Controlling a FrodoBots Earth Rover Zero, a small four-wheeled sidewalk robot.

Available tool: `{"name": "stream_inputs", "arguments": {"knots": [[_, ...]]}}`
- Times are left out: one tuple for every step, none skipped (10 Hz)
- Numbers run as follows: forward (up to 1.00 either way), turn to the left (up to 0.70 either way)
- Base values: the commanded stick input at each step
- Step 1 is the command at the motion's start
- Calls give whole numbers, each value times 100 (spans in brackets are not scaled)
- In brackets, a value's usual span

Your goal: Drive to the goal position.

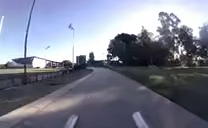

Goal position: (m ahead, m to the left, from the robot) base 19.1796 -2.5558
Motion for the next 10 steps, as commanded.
{"name": "stream_inputs", "arguments": {"knots": [[100, 0], [100, 0], [100, 0], [100, 0], [100, 0], [100, 0], [100, 0], [100, 0], [100, 0], [100, 0]]}}
